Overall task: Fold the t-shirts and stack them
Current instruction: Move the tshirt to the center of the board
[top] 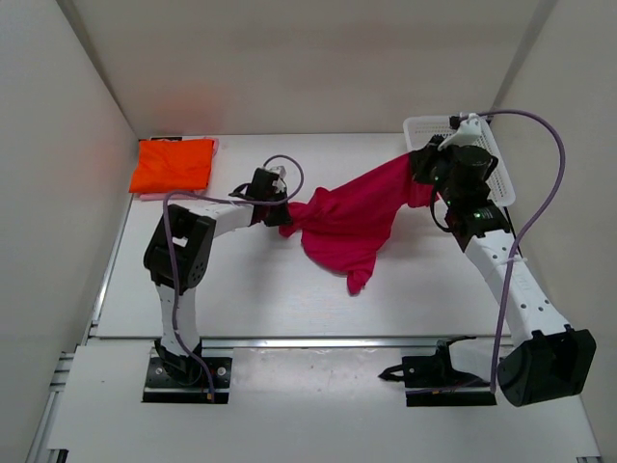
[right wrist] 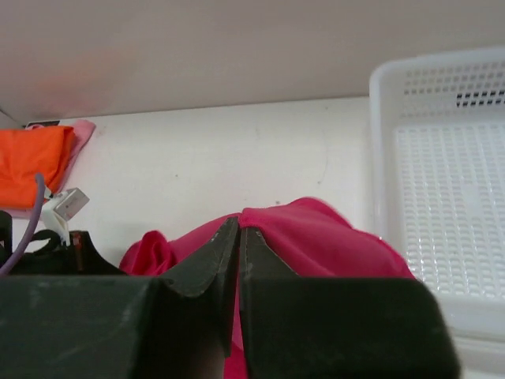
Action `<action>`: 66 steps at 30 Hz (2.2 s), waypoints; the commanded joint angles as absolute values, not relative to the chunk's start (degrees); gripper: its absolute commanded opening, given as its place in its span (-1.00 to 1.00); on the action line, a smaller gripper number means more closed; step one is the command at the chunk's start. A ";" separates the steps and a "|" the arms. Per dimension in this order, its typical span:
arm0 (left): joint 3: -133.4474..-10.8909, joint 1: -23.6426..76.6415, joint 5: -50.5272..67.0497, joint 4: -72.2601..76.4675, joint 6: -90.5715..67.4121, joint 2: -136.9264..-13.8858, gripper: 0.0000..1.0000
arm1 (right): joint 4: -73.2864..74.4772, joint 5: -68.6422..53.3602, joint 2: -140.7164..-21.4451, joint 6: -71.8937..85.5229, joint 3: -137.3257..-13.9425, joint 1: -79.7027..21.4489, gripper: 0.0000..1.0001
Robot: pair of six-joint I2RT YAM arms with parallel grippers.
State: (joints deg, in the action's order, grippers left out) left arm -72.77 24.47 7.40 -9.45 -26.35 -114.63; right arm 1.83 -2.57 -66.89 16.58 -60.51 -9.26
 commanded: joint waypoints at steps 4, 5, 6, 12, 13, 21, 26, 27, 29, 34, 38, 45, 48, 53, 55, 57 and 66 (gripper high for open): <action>-66.72 21.54 8.17 -10.72 -26.19 -100.49 -1.00 | 1.75 2.99 -67.76 8.88 -69.16 -15.90 -1.00; -65.14 20.84 8.61 -10.81 -26.28 -97.33 -1.00 | 2.37 2.38 -67.68 8.27 -69.60 -16.08 -1.00; -65.04 20.40 8.09 -11.07 -26.11 -94.16 -1.00 | 2.55 2.20 -67.33 8.09 -69.61 -16.35 -1.00; -64.69 18.55 6.94 -15.03 -26.01 -80.45 -1.00 | 3.50 -4.57 -62.49 11.35 -66.10 -13.97 -1.00; -64.34 17.94 7.20 -15.20 -26.71 -78.51 -1.00 | 4.12 -4.05 -61.53 9.86 -65.83 -15.54 -0.99; -70.12 14.14 7.56 -24.85 -27.86 -60.92 -1.00 | 7.56 -4.48 -51.25 7.12 -56.88 -19.07 -1.00; -75.65 9.77 11.85 -30.74 -28.30 -54.06 -1.00 | 13.08 -5.18 -45.53 6.42 -56.51 -19.95 -1.00; -77.85 8.10 13.26 -31.72 -28.56 -53.44 -1.00 | 14.84 -6.58 -44.57 6.59 -57.56 -19.08 -1.00; -82.15 6.25 15.20 -35.75 -28.30 -53.78 -1.00 | 16.95 -10.27 -44.30 7.73 -58.96 -16.36 -1.00; -91.93 0.18 20.21 -39.90 -28.20 -53.62 -1.00 | 21.70 -21.00 -45.97 8.79 -63.54 -9.32 -1.00; -97.29 0.00 22.41 -42.44 -27.33 -54.23 -1.00 | 23.11 -21.18 -44.47 8.17 -65.12 -9.32 -0.99; -93.88 3.24 19.08 -45.43 -27.25 -49.05 -1.00 | 29.00 -29.35 -42.46 8.96 -66.80 -6.59 -0.99; -92.46 7.55 14.86 -47.71 -26.81 -46.85 -1.00 | 30.15 -29.97 -40.26 9.05 -65.75 -6.33 -0.99; -96.06 8.62 11.60 -48.69 -25.93 -49.39 -1.00 | 31.12 -32.69 -42.26 10.19 -66.62 -6.50 -1.00; -97.82 6.09 14.13 -46.86 -25.05 -53.50 -1.00 | 28.23 -32.17 -44.29 10.98 -65.57 -8.07 -1.00; -98.87 1.34 21.58 -46.15 -24.44 -59.20 -1.00 | 25.05 -29.28 -47.54 11.77 -64.52 -11.23 -1.00; -96.57 5.27 13.70 -33.73 -25.32 -92.42 -0.69 | 11.51 -19.28 -84.06 10.99 -72.49 -15.56 -0.74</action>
State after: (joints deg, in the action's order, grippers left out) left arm -93.08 4.16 15.38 -35.05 -26.55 -80.82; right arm 17.52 -24.93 -73.91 10.96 -68.86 -17.45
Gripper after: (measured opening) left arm 0.113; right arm 0.092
